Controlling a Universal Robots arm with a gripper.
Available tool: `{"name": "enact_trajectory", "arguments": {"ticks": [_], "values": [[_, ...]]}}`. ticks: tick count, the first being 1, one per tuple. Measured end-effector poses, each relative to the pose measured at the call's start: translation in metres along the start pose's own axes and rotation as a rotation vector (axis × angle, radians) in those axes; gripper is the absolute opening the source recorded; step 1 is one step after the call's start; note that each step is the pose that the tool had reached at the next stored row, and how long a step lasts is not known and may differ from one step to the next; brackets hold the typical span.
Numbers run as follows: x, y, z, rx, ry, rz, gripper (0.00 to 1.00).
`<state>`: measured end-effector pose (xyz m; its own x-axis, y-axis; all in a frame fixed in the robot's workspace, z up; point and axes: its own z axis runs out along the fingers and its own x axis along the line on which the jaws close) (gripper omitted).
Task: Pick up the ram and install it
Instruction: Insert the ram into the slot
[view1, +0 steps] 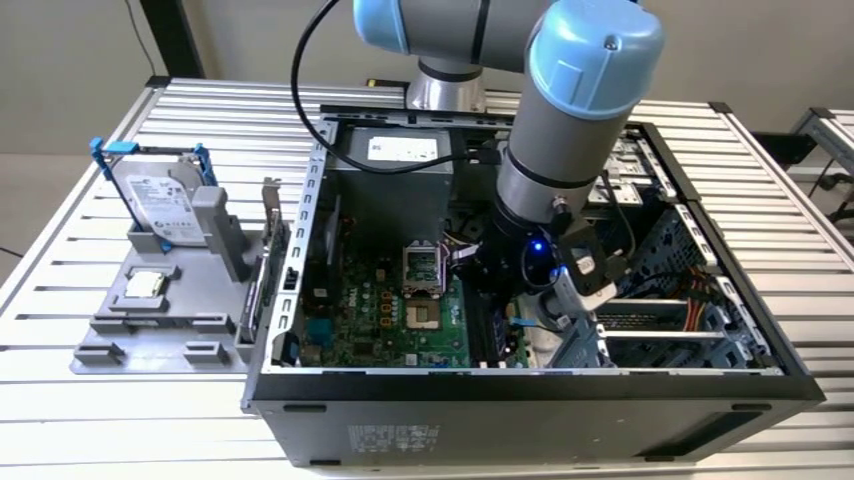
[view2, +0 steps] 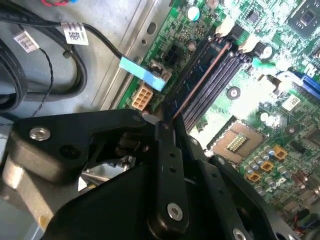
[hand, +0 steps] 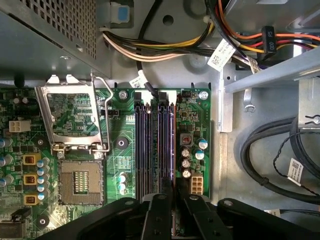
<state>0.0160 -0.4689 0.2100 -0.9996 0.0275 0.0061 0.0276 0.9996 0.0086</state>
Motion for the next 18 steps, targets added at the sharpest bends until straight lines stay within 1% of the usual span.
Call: {"name": "enact_trajectory", "arguments": {"ticks": [5,7,11,12,14,18], "values": [[0.0000,-0.0002,-0.0003,0.0006,0.0001,0.000,1.00],[0.0001,-0.0002,-0.0028,0.0009,0.0003,0.000,1.00],[0.0001,-0.0001,-0.0112,0.0012,0.0003,0.000,1.00],[0.0001,-0.0001,-0.0122,0.0014,0.0002,0.000,1.00],[0.0001,0.0000,-0.0133,0.0014,0.0002,0.000,1.00],[0.0001,-0.0001,-0.0135,0.0016,0.0002,0.000,1.00]]}}
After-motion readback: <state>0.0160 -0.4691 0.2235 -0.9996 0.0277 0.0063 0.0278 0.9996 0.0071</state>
